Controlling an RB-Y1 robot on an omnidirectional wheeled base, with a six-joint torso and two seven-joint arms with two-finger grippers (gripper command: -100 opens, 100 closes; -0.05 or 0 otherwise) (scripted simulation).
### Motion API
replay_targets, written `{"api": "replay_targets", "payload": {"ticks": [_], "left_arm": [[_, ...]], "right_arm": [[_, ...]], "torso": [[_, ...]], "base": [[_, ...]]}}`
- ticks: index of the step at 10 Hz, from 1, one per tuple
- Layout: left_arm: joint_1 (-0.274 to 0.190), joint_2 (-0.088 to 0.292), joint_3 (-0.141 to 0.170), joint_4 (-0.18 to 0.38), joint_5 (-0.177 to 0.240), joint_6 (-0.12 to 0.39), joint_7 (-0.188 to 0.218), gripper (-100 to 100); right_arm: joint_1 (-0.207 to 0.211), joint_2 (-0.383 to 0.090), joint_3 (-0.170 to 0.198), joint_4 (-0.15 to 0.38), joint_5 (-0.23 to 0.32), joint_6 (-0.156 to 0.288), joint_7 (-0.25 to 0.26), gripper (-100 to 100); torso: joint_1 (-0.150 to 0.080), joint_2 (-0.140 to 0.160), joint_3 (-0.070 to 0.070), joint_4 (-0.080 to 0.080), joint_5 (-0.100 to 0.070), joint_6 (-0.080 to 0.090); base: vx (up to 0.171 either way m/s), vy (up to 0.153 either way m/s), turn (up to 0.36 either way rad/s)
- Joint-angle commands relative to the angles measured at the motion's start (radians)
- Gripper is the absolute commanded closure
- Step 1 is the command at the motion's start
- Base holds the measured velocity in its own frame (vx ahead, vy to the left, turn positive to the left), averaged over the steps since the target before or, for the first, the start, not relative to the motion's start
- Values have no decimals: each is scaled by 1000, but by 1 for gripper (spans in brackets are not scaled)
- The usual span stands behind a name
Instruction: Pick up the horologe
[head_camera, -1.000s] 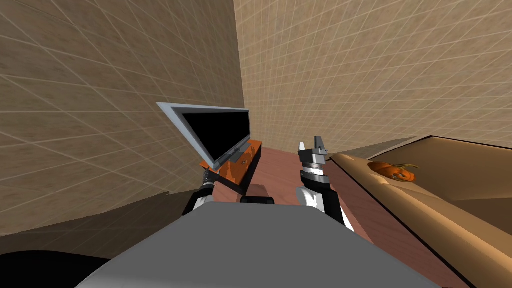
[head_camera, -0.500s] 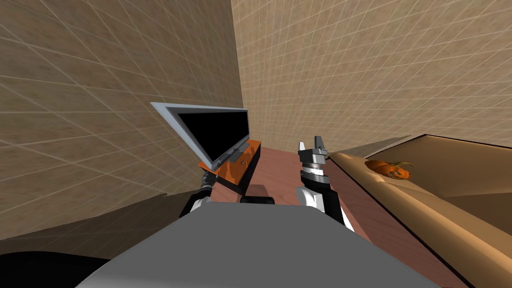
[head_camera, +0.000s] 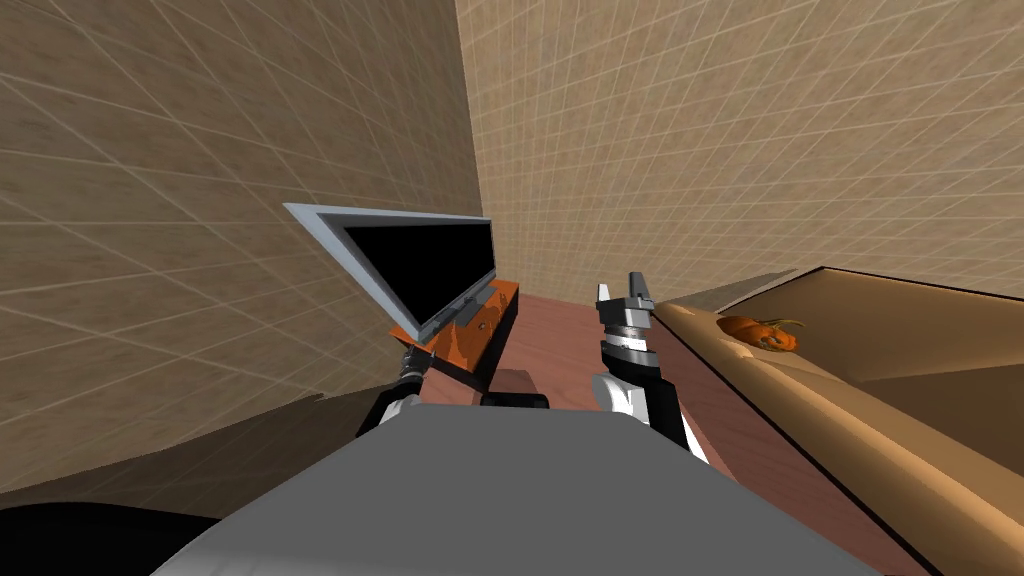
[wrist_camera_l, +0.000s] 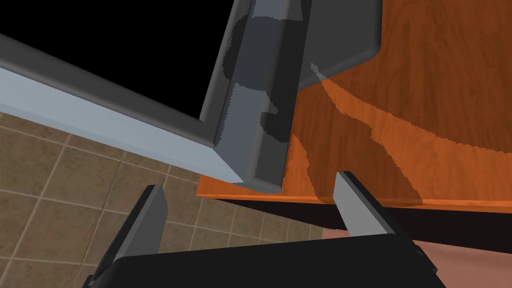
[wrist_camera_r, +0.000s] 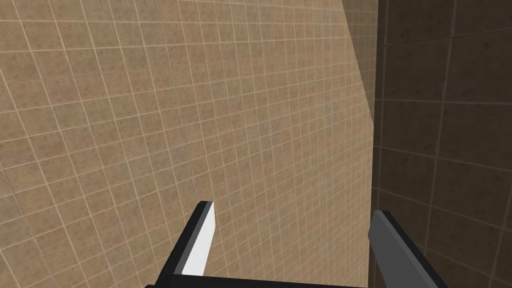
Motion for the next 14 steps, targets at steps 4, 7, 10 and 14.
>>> {"api": "replay_targets", "payload": {"ticks": [4, 7, 10, 14], "left_arm": [[-33, 10, 44, 113, 100, 62, 11, -100], [-43, 12, 65, 167, 140, 89, 13, -100], [-65, 14, 107, 250, 214, 141, 19, -100], [-96, 16, 170, 364, 312, 215, 26, -100]], "right_arm": [[0, 0, 0, 0, 0, 0, 0, 0], [0, 0, 0, 0, 0, 0, 0, 0], [0, 0, 0, 0, 0, 0, 0, 0], [0, 0, 0, 0, 0, 0, 0, 0]], "torso": [[-3, -8, -5, -2, -1, -1], [1, -3, -2, -1, 0, 0], [-1, -6, -4, -1, 0, 0], [0, -6, -3, -1, 0, -1]], "base": [[131, -76, -147], [60, -26, -96], [106, -48, -131], [101, -32, -126]]}}
